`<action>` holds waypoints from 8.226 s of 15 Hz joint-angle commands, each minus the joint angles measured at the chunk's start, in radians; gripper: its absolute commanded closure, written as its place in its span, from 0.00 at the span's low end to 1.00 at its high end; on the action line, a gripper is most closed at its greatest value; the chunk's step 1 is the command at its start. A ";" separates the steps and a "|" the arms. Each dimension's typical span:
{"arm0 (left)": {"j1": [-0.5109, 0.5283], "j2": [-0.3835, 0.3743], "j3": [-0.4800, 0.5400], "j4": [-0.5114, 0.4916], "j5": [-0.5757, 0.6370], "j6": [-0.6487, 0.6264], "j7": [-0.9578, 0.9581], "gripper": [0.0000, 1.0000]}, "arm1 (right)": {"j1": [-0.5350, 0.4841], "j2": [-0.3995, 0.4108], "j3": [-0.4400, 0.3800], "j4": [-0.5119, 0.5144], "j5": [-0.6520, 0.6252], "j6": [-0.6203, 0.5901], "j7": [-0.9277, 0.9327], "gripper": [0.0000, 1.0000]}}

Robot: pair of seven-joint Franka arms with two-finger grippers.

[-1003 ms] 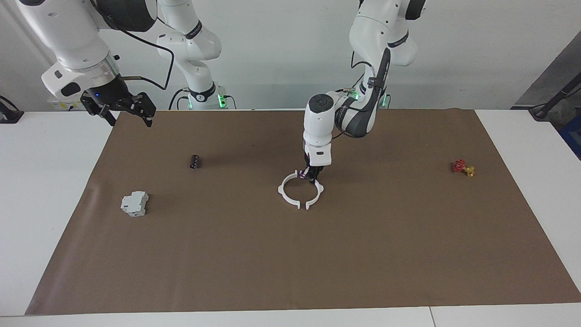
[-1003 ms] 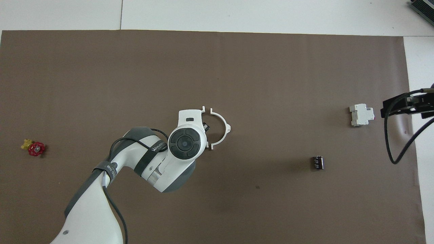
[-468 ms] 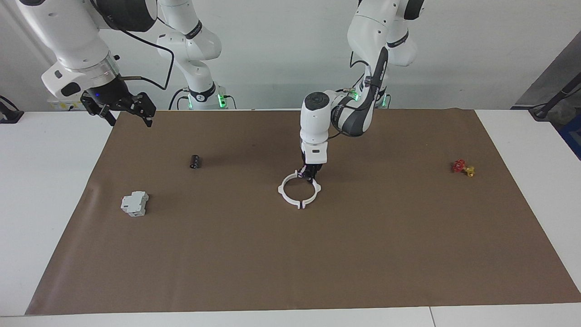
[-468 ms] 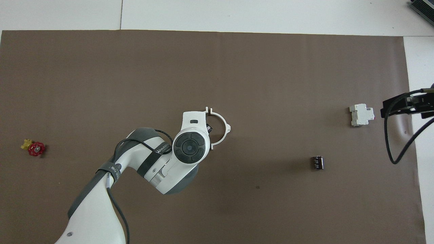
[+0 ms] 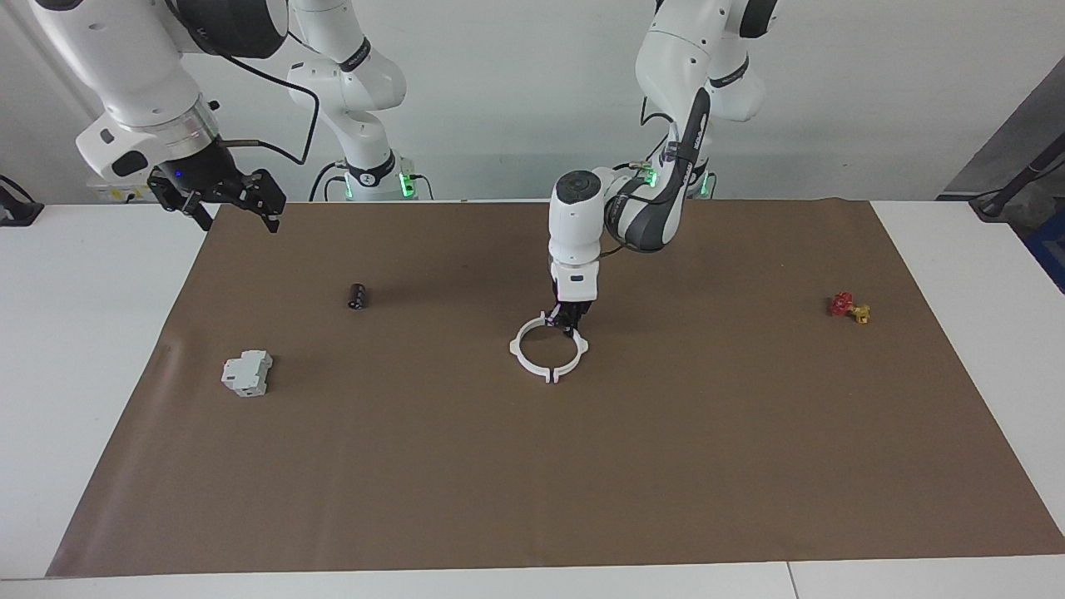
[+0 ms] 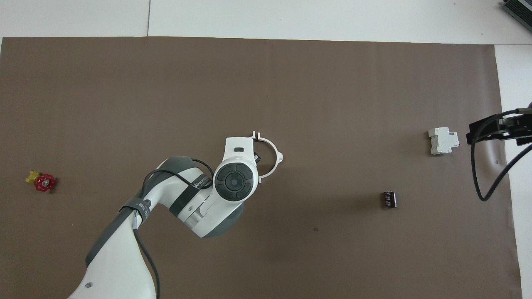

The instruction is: Assemble drain pipe with both arms

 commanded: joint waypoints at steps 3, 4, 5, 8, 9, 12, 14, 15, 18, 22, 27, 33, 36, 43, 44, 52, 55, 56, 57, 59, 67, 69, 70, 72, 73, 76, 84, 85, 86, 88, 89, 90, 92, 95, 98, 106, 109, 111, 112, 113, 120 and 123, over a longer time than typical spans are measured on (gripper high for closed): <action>-0.024 0.009 0.016 0.008 0.029 0.012 -0.018 1.00 | -0.006 -0.004 0.004 -0.002 -0.003 0.005 0.008 0.00; -0.025 0.009 0.016 0.008 0.029 0.013 -0.018 1.00 | -0.006 -0.004 0.004 -0.002 -0.003 0.005 0.008 0.00; -0.025 0.009 0.016 0.010 0.029 0.012 -0.018 1.00 | -0.006 -0.004 0.004 -0.002 -0.003 0.005 0.008 0.00; -0.025 0.009 0.016 0.010 0.029 0.012 -0.018 1.00 | -0.006 -0.004 0.004 -0.002 -0.003 0.005 0.008 0.00; -0.025 0.009 0.016 0.010 0.029 0.013 -0.018 1.00 | -0.006 -0.004 0.004 -0.002 -0.003 0.005 0.008 0.00; -0.025 0.011 0.016 0.010 0.029 0.015 -0.018 1.00 | -0.006 -0.004 0.004 0.000 -0.003 0.005 0.008 0.00; -0.025 0.011 0.016 0.010 0.029 0.016 -0.018 1.00 | -0.006 -0.006 0.004 -0.002 -0.003 0.005 0.008 0.00; -0.025 0.011 0.016 0.010 0.029 0.016 -0.018 1.00 | -0.006 -0.004 0.004 0.000 -0.003 0.005 0.008 0.00; -0.025 0.011 0.016 0.010 0.029 0.016 -0.018 1.00 | -0.006 -0.004 0.004 -0.002 -0.003 0.005 0.008 0.00; -0.025 0.011 0.016 0.010 0.032 0.018 -0.017 0.15 | -0.006 -0.004 0.004 -0.002 -0.003 0.005 0.008 0.00; -0.023 0.011 0.016 0.010 0.032 0.016 -0.015 0.00 | -0.006 -0.004 0.004 0.000 -0.003 0.005 0.008 0.00; -0.012 0.009 0.015 0.011 0.032 0.002 0.040 0.00 | -0.006 -0.006 0.004 -0.002 -0.003 0.005 0.008 0.00; 0.011 -0.042 0.018 0.020 0.031 -0.071 0.046 0.00 | -0.006 -0.004 0.004 0.000 -0.003 0.005 0.008 0.00; 0.222 -0.245 0.013 0.060 -0.006 -0.355 0.410 0.00 | -0.006 -0.006 0.004 -0.002 -0.003 0.005 0.008 0.00; 0.260 -0.251 0.018 0.107 -0.044 -0.431 0.547 0.00 | -0.006 -0.006 0.004 -0.002 -0.003 0.005 0.008 0.00; 0.667 -0.354 0.022 0.252 -0.143 -0.760 1.383 0.00 | -0.006 -0.004 0.004 -0.002 -0.003 0.005 0.008 0.00; 0.703 -0.403 0.045 0.252 -0.140 -0.821 1.571 0.00 | -0.006 -0.004 0.004 0.000 -0.003 0.005 0.008 0.00; 0.700 -0.411 0.045 0.251 -0.140 -0.818 1.567 0.00 | -0.006 -0.006 0.004 0.000 -0.003 0.005 0.008 0.00; 0.690 -0.412 0.045 0.249 -0.140 -0.815 1.567 0.00 | -0.006 -0.004 0.004 0.000 -0.003 0.005 0.008 0.00; 0.687 -0.417 0.041 0.244 -0.140 -0.812 1.564 0.00 | -0.006 -0.004 0.004 0.000 -0.003 0.005 0.008 0.00; 0.617 -0.397 0.025 0.249 -0.140 -0.849 1.563 0.00 | -0.006 -0.004 0.004 -0.002 -0.003 0.005 0.008 0.00; 0.614 -0.385 0.025 0.303 -0.140 -0.896 1.565 0.00 | -0.006 -0.004 0.004 -0.002 -0.003 0.005 0.008 0.00; 0.614 -0.382 0.031 0.319 -0.140 -0.925 1.565 0.00 | -0.006 -0.006 0.004 -0.002 -0.003 0.005 0.008 0.00; 0.605 -0.380 0.053 0.361 -0.140 -1.013 1.573 0.00 | -0.006 -0.004 0.004 -0.002 -0.003 0.005 0.008 0.00; 0.601 -0.382 0.053 0.370 -0.140 -1.060 1.570 0.00 | -0.006 -0.004 0.004 -0.002 -0.003 0.005 0.008 0.00; 0.597 -0.397 0.047 0.324 -0.141 -0.997 1.559 0.00 | -0.006 -0.004 0.004 -0.002 -0.003 0.005 0.008 0.00; 0.591 -0.416 0.034 0.314 -0.149 -0.921 1.517 0.00 | -0.006 -0.004 0.004 0.000 -0.003 0.005 0.008 0.00; 0.592 -0.419 0.034 0.312 -0.149 -0.912 1.522 0.00 | -0.006 -0.006 0.004 0.000 -0.003 0.005 0.008 0.00; 0.592 -0.420 0.034 0.313 -0.149 -0.912 1.522 0.00 | -0.006 -0.004 0.004 0.000 -0.003 0.005 0.008 0.00; 0.592 -0.422 0.034 0.315 -0.149 -0.907 1.522 0.00 | -0.006 -0.004 0.004 0.000 -0.003 0.005 0.008 0.00; 0.592 -0.423 0.036 0.314 -0.149 -0.909 1.519 0.00 | -0.006 -0.006 0.004 -0.002 -0.003 0.005 0.008 0.00; 0.592 -0.423 0.036 0.313 -0.149 -0.906 1.519 0.00 | -0.006 -0.006 0.004 0.000 -0.003 0.005 0.008 0.00; 0.598 -0.423 0.036 0.313 -0.149 -0.907 1.513 0.00 | -0.006 -0.004 0.004 -0.002 -0.003 0.005 0.008 0.00; 0.603 -0.425 0.038 0.313 -0.149 -0.906 1.516 0.00 | -0.006 -0.006 0.004 -0.002 -0.003 0.005 0.008 0.00; 0.595 -0.425 0.036 0.313 -0.149 -0.900 1.514 0.00 | -0.006 -0.004 0.004 -0.002 -0.003 0.005 0.008 0.00; 0.589 -0.423 0.034 0.310 -0.149 -0.867 1.513 0.00 | -0.006 -0.006 0.004 -0.002 -0.003 0.005 0.008 0.00; 0.589 -0.423 0.034 0.310 -0.149 -0.866 1.513 0.00 | -0.006 -0.006 0.004 0.000 -0.003 0.005 0.008 0.00; 0.589 -0.423 0.034 0.309 -0.149 -0.866 1.513 0.00 | -0.006 -0.004 0.004 0.000 -0.003 0.005 0.008 0.00; 0.589 -0.425 0.034 0.309 -0.150 -0.866 1.513 0.00 | -0.006 -0.004 0.004 -0.002 -0.003 0.005 0.008 0.00; 0.589 -0.425 0.034 0.309 -0.150 -0.864 1.513 0.00 | -0.006 -0.004 0.005 -0.002 -0.003 0.005 0.008 0.00; 0.588 -0.423 0.034 0.307 -0.196 -0.825 1.513 0.00 | -0.006 -0.006 0.004 0.000 -0.003 0.005 0.008 0.00; 0.584 -0.423 0.034 0.309 -0.196 -0.825 1.513 0.00 | -0.006 -0.004 0.004 -0.002 -0.003 0.005 0.008 0.00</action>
